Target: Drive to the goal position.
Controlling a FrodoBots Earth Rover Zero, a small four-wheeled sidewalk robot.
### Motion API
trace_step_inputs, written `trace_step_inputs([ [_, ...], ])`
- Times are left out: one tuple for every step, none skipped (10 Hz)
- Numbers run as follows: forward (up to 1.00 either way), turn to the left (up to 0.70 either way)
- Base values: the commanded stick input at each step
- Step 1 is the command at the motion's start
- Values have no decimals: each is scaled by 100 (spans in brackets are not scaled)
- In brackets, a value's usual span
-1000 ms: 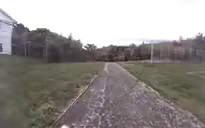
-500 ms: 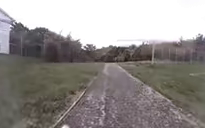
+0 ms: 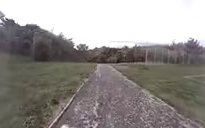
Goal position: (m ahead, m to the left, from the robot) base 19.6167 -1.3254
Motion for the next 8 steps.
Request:
trace_step_inputs([
  [85, 0],
  [85, 0],
  [85, 0],
  [85, 0],
  [85, 0],
  [85, 0],
  [85, 0],
  [85, 0],
])
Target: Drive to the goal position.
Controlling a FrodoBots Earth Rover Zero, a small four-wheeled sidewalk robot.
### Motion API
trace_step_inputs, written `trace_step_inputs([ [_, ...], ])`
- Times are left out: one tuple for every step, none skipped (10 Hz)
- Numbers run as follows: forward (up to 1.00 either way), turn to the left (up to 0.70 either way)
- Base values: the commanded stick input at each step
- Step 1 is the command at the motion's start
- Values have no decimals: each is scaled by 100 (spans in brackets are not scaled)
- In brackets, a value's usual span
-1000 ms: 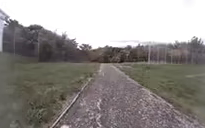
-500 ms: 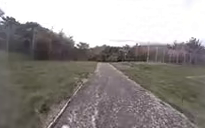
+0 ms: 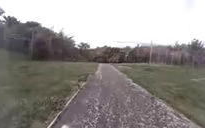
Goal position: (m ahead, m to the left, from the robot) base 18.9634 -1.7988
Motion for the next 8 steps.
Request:
trace_step_inputs([
  [85, 0],
  [85, 0],
  [85, 0],
  [85, 0],
  [85, 0],
  [85, -1],
  [85, -5],
  [85, -9],
])
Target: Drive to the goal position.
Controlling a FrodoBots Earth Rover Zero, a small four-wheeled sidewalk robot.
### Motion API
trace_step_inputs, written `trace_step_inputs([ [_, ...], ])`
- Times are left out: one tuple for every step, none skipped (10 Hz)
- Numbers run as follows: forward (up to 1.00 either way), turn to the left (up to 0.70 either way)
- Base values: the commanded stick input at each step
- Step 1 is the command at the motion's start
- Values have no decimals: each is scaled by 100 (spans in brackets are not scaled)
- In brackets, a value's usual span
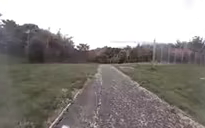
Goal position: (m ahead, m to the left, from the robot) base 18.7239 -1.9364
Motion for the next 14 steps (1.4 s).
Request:
trace_step_inputs([
  [85, -12],
  [85, -16],
  [85, -20],
  [85, -23],
  [85, -27],
  [85, -31],
  [85, -33],
  [85, -27],
  [85, -20],
  [85, 0],
  [85, 0],
  [85, 0],
  [85, 0],
  [85, 0],
])
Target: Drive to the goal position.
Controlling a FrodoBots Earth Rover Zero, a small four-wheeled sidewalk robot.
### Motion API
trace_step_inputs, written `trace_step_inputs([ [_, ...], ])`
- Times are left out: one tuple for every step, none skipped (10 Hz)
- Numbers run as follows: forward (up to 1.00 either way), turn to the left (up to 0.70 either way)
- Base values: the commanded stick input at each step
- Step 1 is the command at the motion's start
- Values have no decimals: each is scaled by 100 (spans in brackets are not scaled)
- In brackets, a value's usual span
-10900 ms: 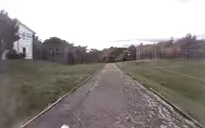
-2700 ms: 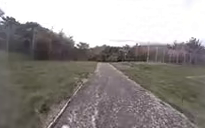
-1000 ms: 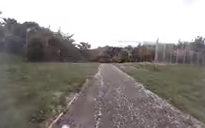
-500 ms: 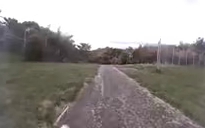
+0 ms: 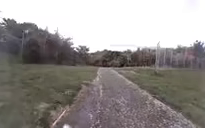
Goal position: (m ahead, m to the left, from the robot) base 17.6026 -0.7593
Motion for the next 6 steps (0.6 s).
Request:
trace_step_inputs([
  [85, 0],
  [85, 0],
  [85, 0],
  [85, 0],
  [85, 0],
  [85, 0],
])
